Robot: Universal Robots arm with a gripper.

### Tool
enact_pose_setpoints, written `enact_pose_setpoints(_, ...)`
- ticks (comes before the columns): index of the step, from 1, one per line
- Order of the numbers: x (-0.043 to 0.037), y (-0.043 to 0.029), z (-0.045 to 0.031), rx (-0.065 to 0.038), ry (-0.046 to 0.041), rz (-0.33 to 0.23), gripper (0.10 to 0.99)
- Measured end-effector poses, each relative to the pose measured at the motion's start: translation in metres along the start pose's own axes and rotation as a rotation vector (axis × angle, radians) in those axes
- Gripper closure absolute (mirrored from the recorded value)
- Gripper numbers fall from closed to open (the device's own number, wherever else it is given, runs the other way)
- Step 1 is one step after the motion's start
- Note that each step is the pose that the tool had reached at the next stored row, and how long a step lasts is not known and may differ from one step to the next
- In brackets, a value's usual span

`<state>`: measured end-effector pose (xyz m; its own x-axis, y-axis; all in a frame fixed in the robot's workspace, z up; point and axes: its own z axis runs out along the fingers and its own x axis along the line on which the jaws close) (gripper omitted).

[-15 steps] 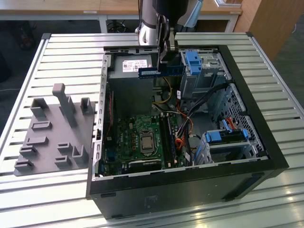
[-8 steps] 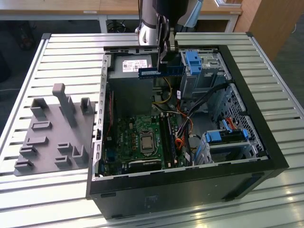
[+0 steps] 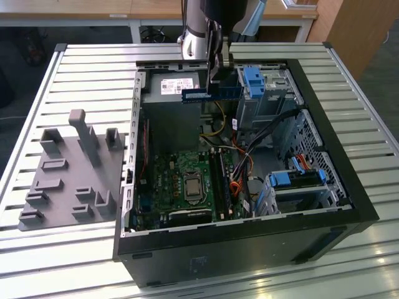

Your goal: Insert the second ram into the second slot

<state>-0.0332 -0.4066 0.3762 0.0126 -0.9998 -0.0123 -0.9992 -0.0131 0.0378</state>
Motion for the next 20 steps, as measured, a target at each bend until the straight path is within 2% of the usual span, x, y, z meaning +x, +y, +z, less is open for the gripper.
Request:
enact_pose_setpoints(4, 0.0001, 0.0000, 0.0000, 0.000, 0.0011, 0.025, 0.973)
enact_pose_setpoints(10, 0.0000, 0.0000, 0.0002, 0.001, 0.0047, 0.104, 0.973)
enact_pose_setpoints(18, 0.0001, 0.0000, 0.0006, 0.002, 0.0008, 0.216, 0.973)
enact_pose_setpoints(20, 0.0036, 0.0000, 0.0007, 0.002, 0.0005, 0.223, 0.973)
